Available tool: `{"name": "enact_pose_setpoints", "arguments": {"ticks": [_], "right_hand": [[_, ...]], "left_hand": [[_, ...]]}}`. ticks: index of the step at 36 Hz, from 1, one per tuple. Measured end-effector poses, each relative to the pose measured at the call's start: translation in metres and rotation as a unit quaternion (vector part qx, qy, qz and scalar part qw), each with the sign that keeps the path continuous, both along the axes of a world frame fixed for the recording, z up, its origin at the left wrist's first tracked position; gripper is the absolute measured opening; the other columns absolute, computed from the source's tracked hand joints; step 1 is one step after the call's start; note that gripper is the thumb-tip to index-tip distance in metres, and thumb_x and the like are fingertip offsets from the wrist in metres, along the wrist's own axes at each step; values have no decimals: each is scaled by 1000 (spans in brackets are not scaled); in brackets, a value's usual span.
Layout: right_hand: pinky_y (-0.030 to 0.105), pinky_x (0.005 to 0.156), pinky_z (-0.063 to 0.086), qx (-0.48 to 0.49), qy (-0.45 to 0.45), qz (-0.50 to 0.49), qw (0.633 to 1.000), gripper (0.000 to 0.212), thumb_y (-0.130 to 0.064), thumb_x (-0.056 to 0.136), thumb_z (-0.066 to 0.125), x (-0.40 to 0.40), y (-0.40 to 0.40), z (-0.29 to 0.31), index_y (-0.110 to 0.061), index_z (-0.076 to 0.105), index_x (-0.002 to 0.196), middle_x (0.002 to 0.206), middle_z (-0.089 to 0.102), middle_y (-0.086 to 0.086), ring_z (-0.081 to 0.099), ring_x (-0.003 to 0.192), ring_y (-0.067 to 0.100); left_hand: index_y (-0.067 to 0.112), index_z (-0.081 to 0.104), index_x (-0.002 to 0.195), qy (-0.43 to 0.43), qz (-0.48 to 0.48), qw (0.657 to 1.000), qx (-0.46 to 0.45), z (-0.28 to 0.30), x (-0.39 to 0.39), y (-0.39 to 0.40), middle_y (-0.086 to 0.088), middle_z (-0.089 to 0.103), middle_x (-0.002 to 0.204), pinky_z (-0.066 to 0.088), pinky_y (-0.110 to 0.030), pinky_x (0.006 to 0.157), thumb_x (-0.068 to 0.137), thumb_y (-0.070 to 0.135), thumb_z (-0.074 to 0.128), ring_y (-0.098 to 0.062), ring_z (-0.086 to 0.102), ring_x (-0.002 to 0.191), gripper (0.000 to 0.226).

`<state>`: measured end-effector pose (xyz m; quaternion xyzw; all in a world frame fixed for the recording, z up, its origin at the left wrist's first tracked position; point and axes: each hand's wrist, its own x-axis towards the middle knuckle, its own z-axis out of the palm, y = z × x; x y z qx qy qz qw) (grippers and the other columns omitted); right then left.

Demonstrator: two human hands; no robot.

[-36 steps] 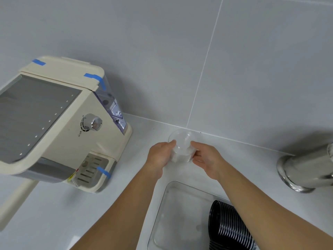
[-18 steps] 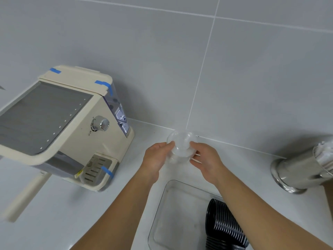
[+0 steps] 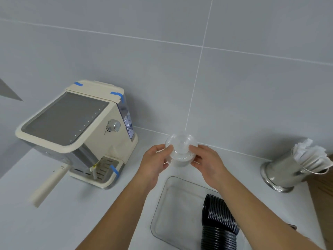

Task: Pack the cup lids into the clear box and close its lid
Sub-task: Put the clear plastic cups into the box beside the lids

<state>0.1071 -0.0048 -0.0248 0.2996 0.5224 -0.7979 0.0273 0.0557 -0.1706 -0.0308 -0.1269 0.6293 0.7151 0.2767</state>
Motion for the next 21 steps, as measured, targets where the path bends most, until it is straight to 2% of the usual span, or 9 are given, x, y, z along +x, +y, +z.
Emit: {"name": "enact_pose_setpoints", "arguments": {"ticks": [4,8,11,14,17,21], "right_hand": [[32,81,52,3,14,17,1000,36,-14,81,72,15,-1,18,-5,63,115,101,71,7,67,86,23],[37,90,53,26,19,32,999,53,-13,78,77,33,-3,28,-14,56,126,113,71,15,69,102,29],[37,93,51,46,23,65,997,60,-16,77,78,45,-5,35,-18,52,131,114,70,15,69,103,28],[40,97,50,71,23,88,993,61,-26,76,79,54,-8,40,-22,52,131,112,71,10,68,102,26],[43,95,53,112,20,103,988,60,-38,75,77,62,-12,43,-24,55,129,113,71,8,70,99,24],[45,94,54,113,20,126,985,50,-31,78,77,73,-12,44,-21,58,124,115,68,14,71,99,27]], "left_hand": [[19,64,112,12,-18,1000,21,11,16,-7,-6,70,109,53,-33,90,86,32,73,-24,66,99,30],[20,62,118,26,-41,998,27,21,31,-17,-9,69,119,53,-33,90,88,30,70,-26,65,111,32],[20,62,120,38,-56,997,36,28,42,-25,-10,68,120,52,-32,88,90,27,68,-25,65,109,32],[20,62,121,44,-69,996,42,31,53,-32,-9,69,119,53,-34,91,90,28,67,-24,66,107,32],[21,60,123,49,-82,995,37,31,65,-38,-7,68,121,52,-37,95,89,29,69,-25,66,111,37],[24,59,126,49,-94,994,36,27,78,-45,-7,68,122,52,-38,94,88,27,70,-25,65,112,39]]}}
